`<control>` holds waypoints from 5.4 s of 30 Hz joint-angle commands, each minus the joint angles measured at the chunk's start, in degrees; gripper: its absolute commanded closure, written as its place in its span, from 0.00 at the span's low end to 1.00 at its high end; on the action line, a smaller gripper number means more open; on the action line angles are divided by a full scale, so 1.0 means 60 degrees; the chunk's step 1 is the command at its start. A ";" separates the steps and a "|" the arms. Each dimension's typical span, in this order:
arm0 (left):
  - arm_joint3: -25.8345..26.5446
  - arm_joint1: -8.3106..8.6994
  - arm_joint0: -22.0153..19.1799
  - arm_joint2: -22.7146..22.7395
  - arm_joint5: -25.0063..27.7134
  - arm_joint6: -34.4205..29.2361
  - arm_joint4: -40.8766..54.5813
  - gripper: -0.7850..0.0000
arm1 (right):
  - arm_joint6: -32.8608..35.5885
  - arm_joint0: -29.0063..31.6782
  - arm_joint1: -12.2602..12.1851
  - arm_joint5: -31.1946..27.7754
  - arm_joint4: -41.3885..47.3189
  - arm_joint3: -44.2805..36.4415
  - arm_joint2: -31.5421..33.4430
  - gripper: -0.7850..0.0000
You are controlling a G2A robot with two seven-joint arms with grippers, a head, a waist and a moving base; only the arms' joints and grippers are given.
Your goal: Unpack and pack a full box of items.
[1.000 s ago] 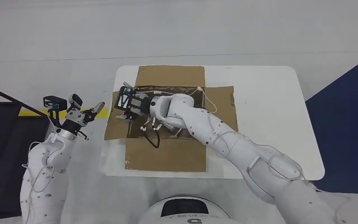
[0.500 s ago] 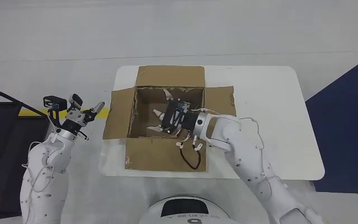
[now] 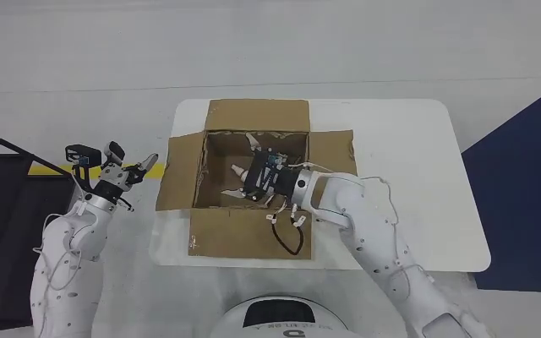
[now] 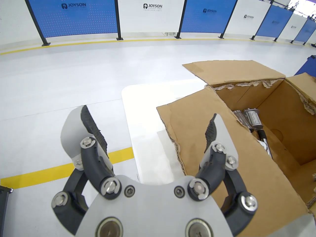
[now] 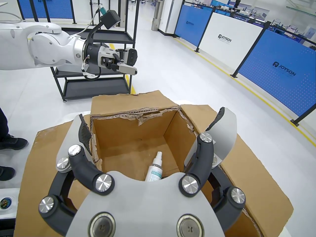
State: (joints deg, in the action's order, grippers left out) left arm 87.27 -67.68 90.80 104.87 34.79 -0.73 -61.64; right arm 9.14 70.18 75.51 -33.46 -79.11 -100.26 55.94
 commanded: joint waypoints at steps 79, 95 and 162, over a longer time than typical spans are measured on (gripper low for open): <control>0.0000 0.0000 0.0000 0.0000 0.0000 0.0000 0.0000 0.00 | 0.6357 -0.3204 0.1051 0.3232 0.3039 0.3687 -0.2791 0.25; 0.0000 0.0000 0.0000 0.0000 0.0000 0.0000 0.0000 0.00 | 0.7141 -0.3782 0.1557 0.3987 0.3003 0.5431 -0.3437 0.41; 0.0000 0.0000 0.0000 0.0000 0.0000 0.0000 0.0000 0.00 | -0.0018 0.6180 -0.0338 0.3295 0.0922 -0.4472 0.5615 1.00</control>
State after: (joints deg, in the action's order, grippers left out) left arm 87.27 -67.68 90.80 104.87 34.79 -0.73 -61.64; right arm 9.99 105.40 73.50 -14.81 -74.40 -126.91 87.70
